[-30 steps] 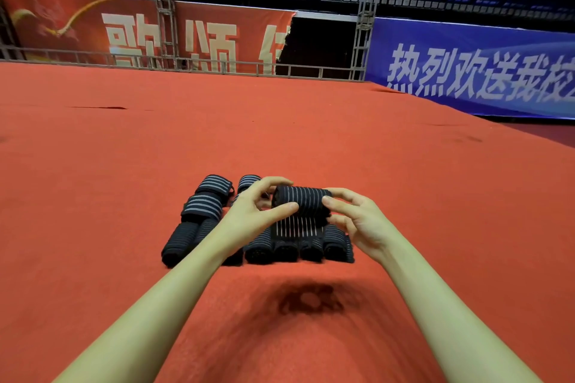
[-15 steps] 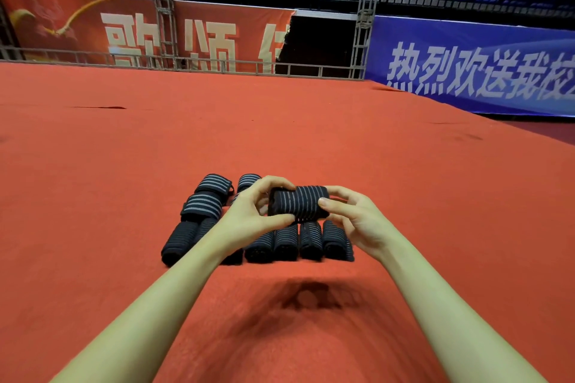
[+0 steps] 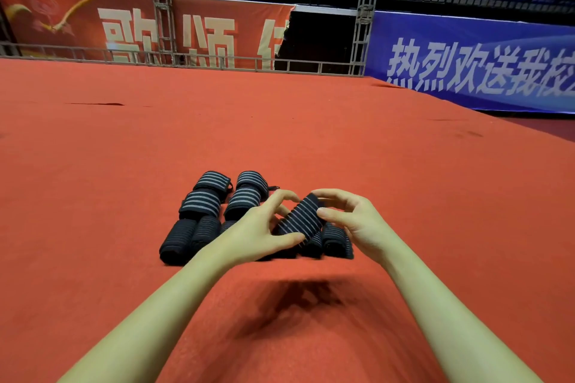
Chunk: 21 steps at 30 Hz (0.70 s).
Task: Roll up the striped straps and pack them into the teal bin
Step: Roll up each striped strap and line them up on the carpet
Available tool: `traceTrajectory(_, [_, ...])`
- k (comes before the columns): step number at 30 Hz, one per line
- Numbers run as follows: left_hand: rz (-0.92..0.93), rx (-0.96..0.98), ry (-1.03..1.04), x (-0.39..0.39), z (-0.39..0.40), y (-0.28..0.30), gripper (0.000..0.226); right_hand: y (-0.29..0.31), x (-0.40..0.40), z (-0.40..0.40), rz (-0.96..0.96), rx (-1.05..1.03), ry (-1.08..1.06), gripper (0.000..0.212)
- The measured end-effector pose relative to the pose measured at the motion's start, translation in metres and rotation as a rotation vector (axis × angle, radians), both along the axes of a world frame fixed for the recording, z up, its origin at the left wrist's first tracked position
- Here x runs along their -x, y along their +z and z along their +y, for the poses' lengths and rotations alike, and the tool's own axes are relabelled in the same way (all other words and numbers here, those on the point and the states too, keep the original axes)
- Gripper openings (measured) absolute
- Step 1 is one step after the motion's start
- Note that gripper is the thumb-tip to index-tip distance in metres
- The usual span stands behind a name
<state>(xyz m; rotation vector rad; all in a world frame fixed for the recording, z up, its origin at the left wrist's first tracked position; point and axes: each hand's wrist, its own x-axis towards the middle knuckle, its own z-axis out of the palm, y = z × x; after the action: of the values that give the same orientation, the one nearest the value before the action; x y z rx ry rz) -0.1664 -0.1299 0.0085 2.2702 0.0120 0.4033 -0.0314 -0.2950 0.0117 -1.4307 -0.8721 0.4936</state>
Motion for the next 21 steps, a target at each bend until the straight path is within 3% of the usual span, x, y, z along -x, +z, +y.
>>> traceTrajectory(3, [-0.107,-0.096,0.097,-0.001,-0.014,-0.007,0.054,-0.004,0.001,0.002,0.009,-0.056,-0.077,0.023])
traceTrajectory(6, [-0.181,-0.074,0.202,-0.006,-0.028,-0.021,0.059,-0.011,-0.001,0.003,0.0,-0.061,-0.126,0.016])
traceTrajectory(14, [-0.158,0.004,0.378,-0.038,-0.032,-0.053,0.055,-0.035,-0.025,0.008,-0.143,0.069,-0.255,0.011])
traceTrajectory(18, [-0.109,-0.008,0.497,-0.054,-0.019,-0.064,0.054,-0.071,-0.058,0.009,-0.327,0.461,-0.612,0.006])
traceTrajectory(21, [-0.065,-0.064,0.57,-0.064,-0.014,-0.072,0.056,-0.091,-0.066,0.016,-0.376,0.807,-0.71,0.04])
